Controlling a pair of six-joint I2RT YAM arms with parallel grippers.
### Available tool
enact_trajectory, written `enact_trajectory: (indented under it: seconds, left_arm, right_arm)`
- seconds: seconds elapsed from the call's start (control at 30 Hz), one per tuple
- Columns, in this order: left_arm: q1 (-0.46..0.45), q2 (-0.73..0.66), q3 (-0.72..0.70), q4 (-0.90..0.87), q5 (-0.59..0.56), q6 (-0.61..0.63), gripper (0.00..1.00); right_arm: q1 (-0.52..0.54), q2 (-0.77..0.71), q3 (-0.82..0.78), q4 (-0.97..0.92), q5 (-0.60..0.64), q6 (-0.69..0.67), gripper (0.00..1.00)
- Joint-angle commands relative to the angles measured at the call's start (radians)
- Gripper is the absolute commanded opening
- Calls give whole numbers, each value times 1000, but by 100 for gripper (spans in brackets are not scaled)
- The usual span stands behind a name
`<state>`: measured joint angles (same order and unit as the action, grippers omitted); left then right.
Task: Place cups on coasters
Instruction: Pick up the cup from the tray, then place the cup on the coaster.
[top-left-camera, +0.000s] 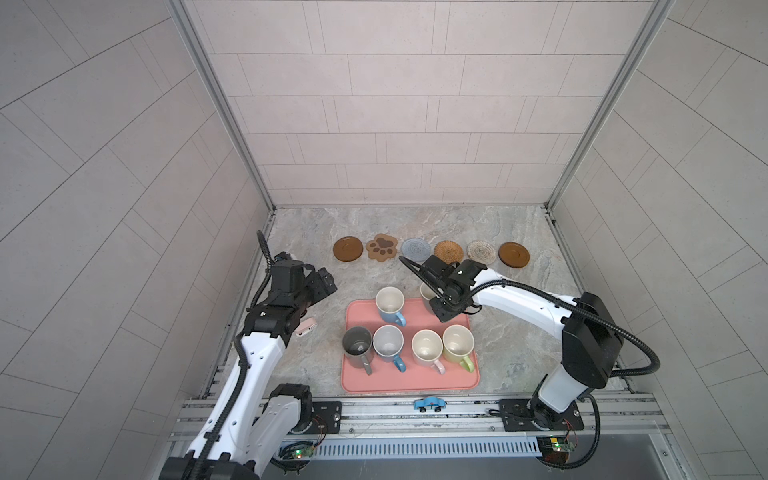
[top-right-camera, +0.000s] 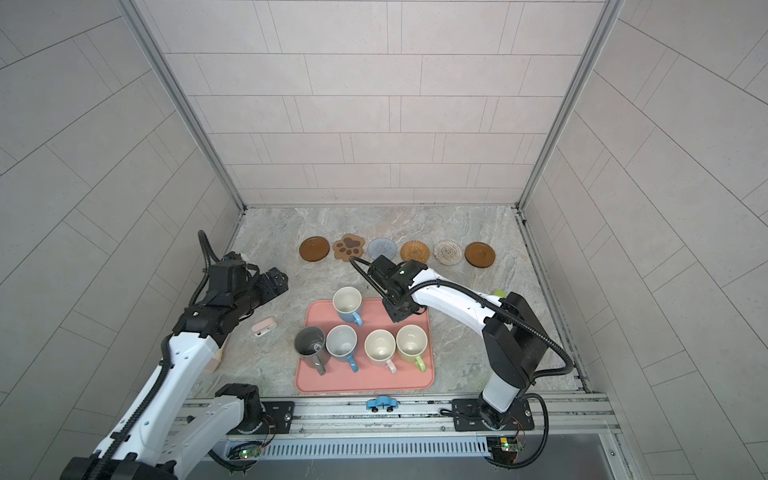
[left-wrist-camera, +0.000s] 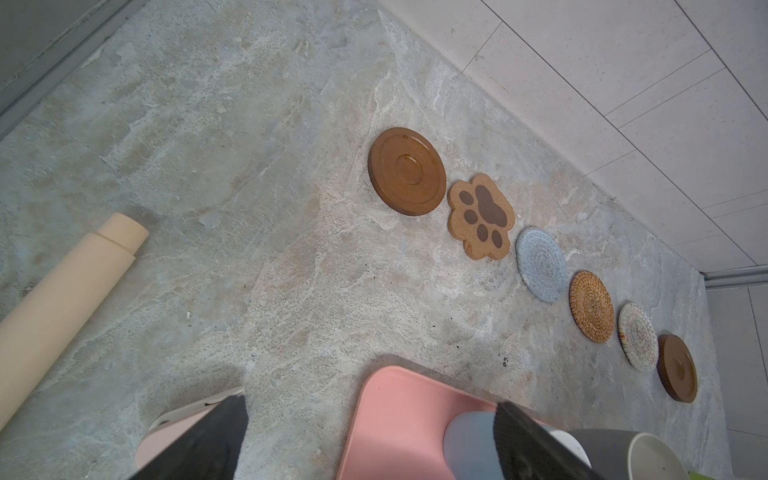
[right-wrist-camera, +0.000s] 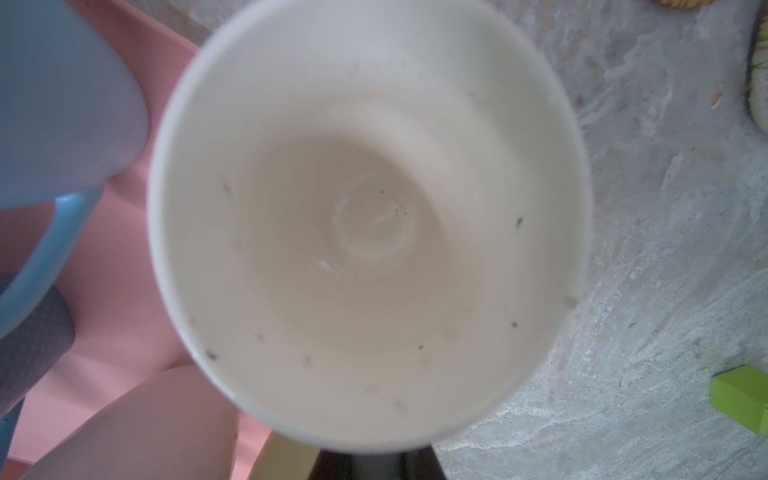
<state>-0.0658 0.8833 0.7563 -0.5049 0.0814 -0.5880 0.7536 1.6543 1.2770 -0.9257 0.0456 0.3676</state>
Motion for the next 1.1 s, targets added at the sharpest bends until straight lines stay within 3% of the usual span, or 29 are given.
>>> enact_trajectory:
  seconds: [0.0, 0.43, 0.73, 1.07]
  left_arm:
    - [-2, -23, -15, 10, -15, -9, 100]
    - [-1, -31, -14, 11, -8, -12, 100]
    - [-2, -26, -4, 11, 2, -10, 100]
    - [-2, -28, -5, 11, 7, -22, 100]
  right_arm:
    - [-18, -65, 30, 46, 43, 21, 0]
    - [-116, -143, 15, 97, 89, 38, 0]
    - [-286, -153, 20, 159, 95, 7, 0]
    - [-503, -90, 60, 217, 19, -151, 0]
